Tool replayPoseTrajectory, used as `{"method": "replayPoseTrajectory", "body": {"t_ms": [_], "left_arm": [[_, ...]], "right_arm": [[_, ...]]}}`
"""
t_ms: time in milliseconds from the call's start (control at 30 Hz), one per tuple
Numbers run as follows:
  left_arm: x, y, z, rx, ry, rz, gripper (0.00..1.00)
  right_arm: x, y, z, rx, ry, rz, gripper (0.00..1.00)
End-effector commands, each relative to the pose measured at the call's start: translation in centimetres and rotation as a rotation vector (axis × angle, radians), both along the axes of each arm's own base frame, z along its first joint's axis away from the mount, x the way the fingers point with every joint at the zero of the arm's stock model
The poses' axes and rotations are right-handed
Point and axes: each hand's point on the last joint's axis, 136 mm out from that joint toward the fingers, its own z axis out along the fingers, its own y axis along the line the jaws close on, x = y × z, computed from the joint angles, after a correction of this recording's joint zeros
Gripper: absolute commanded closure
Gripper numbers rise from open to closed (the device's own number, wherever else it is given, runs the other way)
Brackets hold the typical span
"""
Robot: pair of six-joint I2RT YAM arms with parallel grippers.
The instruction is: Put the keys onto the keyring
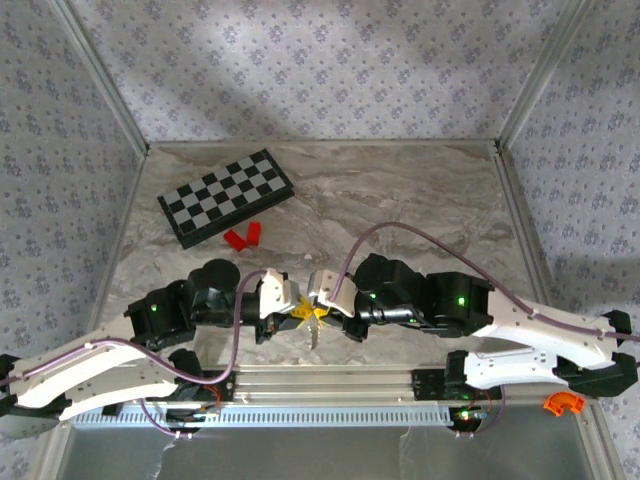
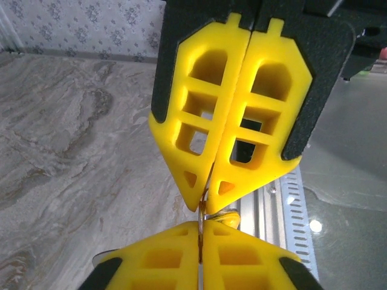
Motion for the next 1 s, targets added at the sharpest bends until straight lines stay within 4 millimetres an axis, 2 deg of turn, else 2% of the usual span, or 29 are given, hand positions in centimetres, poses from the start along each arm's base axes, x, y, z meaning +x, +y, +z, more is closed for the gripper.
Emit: {"method": "replayPoseTrajectory", "body": {"t_ms": [0,100,233,267,367,433,467,667,900,967], "left_arm": [[-0.2,-0.1,1.0,-0.045,-0.012,-0.013,1.00],[-0.2,0.0,1.3,-0.060,-0.016,-0.011,1.00],[-0.6,0.2,2.8,-0.136,-0.029,-0.020,1.00],[-0.8,0.3,3.3,-0.164,-0.031,-0.026,1.00],[-1.4,0.5,4.6,-0.235,-0.043,-0.054,1.00],[-1.8,0.6,5.3,-0.285,-0.054,-0.072,1.00],[-1.9,0.7,5.5,-0.306,-0.057,-0.079,1.00],[-2.6,1.1,6.7,-0.397,-0.084,-0.108,1.00],[-2.9,1.0,6.7,-0.406,-0.077,-0.126,1.00],[-2.9,1.0,6.9,-0.418,-0.079,-0.128,1.00]], "right_arm": [[-0.4,0.1,1.0,0.043,-0.010,0.024,1.00],[-0.6,0.2,1.0,0.043,-0.011,0.031,1.00],[-0.7,0.3,1.3,0.058,-0.018,0.029,1.00],[-0.7,0.4,1.3,0.065,-0.017,0.027,0.98],[-0.6,0.6,1.8,0.088,-0.023,0.014,0.81],[-0.6,0.4,0.6,0.074,-0.018,0.005,0.74],[-0.5,0.7,1.1,0.108,-0.024,0.001,0.73],[-0.6,0.4,2.3,0.201,-0.036,-0.011,0.75],[-1.5,0.4,3.1,0.258,-0.041,0.024,0.75],[-1.6,0.3,3.0,0.253,-0.045,0.027,0.82]]}}
